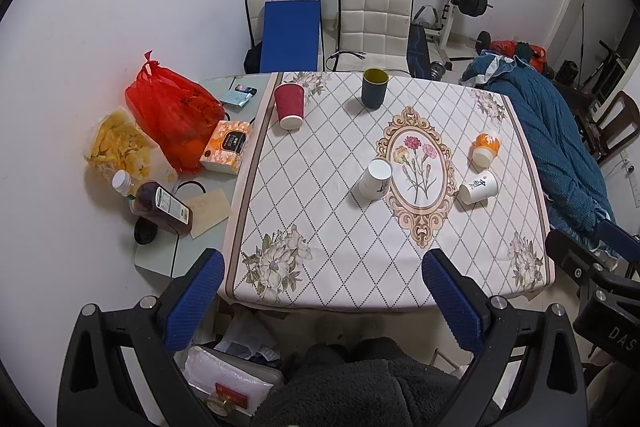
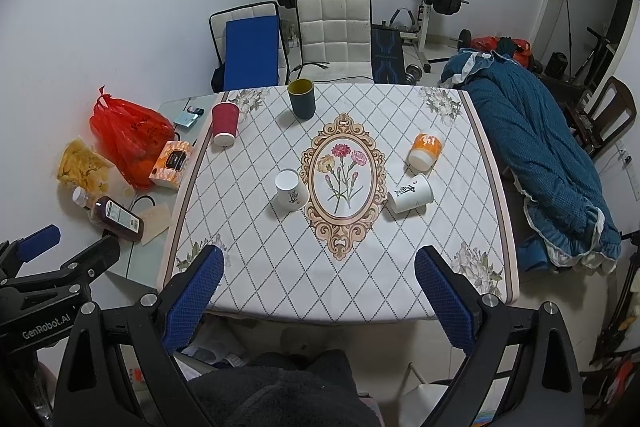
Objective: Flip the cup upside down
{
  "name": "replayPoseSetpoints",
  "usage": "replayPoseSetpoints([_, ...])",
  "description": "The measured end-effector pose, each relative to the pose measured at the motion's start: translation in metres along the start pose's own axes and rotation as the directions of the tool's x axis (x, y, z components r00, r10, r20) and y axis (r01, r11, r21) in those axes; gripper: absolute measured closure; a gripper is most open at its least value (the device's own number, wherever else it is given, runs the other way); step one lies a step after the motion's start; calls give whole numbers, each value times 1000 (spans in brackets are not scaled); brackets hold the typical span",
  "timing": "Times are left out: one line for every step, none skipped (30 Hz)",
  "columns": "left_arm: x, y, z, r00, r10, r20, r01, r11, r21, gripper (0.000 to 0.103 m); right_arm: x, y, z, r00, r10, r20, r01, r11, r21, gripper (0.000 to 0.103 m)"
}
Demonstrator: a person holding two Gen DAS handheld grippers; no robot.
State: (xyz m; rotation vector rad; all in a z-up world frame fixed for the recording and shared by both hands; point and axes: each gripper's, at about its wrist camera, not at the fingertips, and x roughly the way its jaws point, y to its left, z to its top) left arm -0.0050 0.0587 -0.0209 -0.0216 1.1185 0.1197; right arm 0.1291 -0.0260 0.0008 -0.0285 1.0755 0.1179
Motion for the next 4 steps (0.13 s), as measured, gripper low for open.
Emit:
replayPoseSetpoints([-1,0,-1,1000,2,1,-2,1000,0,2,-1,0,-2,1000,0,-1,0,1000,-1,5])
replayPoseSetpoints([-2,-1,-2,1000,4,3,-4,1000,-1,2,-1,0,-3,1000,2,-1,-2,1000,-3,5])
replayPoseSetpoints([-4,-1,-4,1000,2,5,-2,1000,-1,2,-3,0,-5,1000,3,-2,-3,1000,-4,5])
replayPoseSetpoints([-4,-1,-4,1000,2,3,-2,1000,-1,2,-4,0,-6,1000,2,-2,-2,1000,-6,5])
